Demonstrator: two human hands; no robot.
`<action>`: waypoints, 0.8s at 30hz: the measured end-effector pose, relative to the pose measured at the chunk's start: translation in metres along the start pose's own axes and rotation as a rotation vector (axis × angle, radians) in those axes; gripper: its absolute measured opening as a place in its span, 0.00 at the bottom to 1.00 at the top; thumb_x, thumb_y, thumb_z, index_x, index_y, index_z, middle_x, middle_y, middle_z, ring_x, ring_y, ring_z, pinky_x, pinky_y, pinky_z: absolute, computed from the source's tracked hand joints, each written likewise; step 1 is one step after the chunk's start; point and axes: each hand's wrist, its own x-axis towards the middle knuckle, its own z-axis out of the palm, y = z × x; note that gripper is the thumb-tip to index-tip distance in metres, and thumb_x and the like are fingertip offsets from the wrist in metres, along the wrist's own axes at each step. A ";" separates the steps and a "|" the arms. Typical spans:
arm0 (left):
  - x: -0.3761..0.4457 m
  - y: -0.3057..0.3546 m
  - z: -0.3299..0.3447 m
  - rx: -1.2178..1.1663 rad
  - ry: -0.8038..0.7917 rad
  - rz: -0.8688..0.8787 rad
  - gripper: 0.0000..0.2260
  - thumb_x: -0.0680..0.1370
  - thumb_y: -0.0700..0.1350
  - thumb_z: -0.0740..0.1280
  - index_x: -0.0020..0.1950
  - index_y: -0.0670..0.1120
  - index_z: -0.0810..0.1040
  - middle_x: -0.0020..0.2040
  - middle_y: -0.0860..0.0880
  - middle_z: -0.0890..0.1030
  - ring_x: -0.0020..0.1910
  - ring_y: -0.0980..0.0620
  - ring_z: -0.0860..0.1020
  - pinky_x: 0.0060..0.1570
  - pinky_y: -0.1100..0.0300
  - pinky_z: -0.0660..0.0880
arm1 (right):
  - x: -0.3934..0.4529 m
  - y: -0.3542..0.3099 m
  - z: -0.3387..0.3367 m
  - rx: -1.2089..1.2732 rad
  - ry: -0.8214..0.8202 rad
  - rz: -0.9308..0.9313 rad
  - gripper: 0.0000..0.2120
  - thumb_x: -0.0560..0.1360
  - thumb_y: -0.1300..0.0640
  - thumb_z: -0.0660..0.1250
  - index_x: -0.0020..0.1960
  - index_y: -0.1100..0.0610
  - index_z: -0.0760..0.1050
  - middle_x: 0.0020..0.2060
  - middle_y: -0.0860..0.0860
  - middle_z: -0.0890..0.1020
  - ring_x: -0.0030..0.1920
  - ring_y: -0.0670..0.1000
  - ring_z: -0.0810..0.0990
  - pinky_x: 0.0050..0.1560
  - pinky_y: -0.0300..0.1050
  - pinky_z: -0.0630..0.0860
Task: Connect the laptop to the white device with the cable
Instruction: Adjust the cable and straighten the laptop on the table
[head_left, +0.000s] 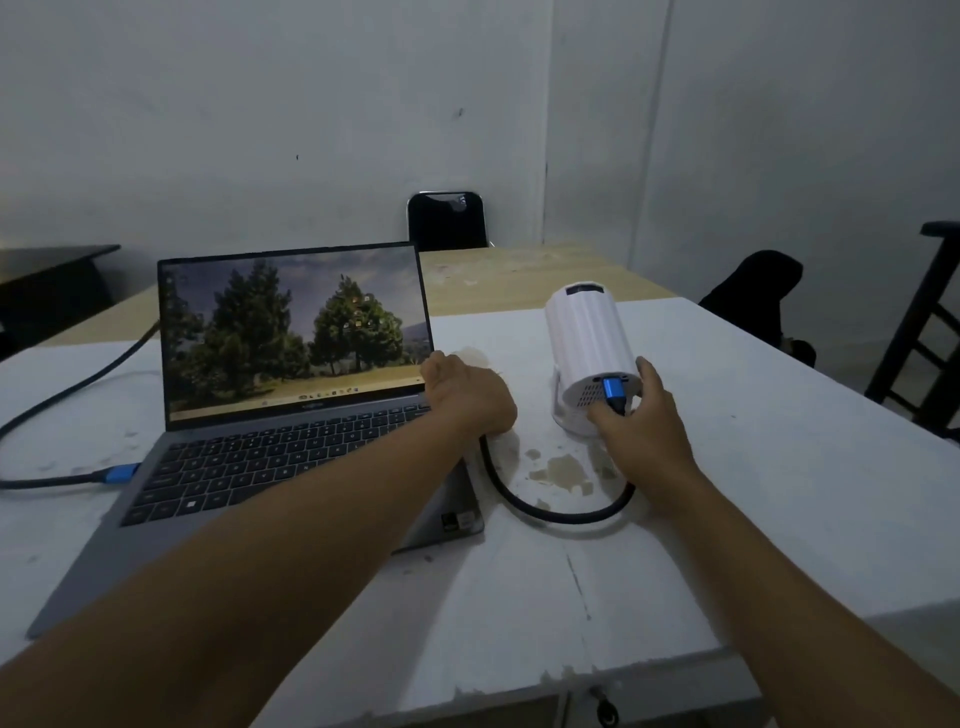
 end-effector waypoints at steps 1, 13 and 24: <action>0.003 0.001 0.001 -0.076 -0.005 -0.011 0.07 0.75 0.44 0.62 0.51 0.46 0.76 0.64 0.41 0.71 0.63 0.39 0.65 0.60 0.48 0.61 | 0.002 0.001 0.002 0.011 0.008 0.003 0.38 0.75 0.51 0.67 0.78 0.46 0.51 0.70 0.53 0.68 0.65 0.56 0.72 0.57 0.53 0.74; 0.029 0.042 0.021 -0.301 0.011 0.243 0.16 0.80 0.47 0.62 0.67 0.48 0.74 0.67 0.43 0.72 0.68 0.37 0.67 0.61 0.44 0.64 | 0.010 0.012 0.006 0.015 0.039 -0.081 0.37 0.76 0.53 0.66 0.78 0.42 0.51 0.67 0.53 0.69 0.60 0.53 0.74 0.51 0.45 0.72; 0.010 0.006 0.010 -0.276 0.049 0.234 0.24 0.84 0.56 0.54 0.74 0.43 0.69 0.73 0.40 0.72 0.72 0.36 0.67 0.68 0.42 0.60 | 0.009 0.015 0.000 0.071 -0.007 -0.095 0.36 0.74 0.53 0.69 0.77 0.42 0.56 0.68 0.52 0.70 0.62 0.55 0.74 0.58 0.53 0.75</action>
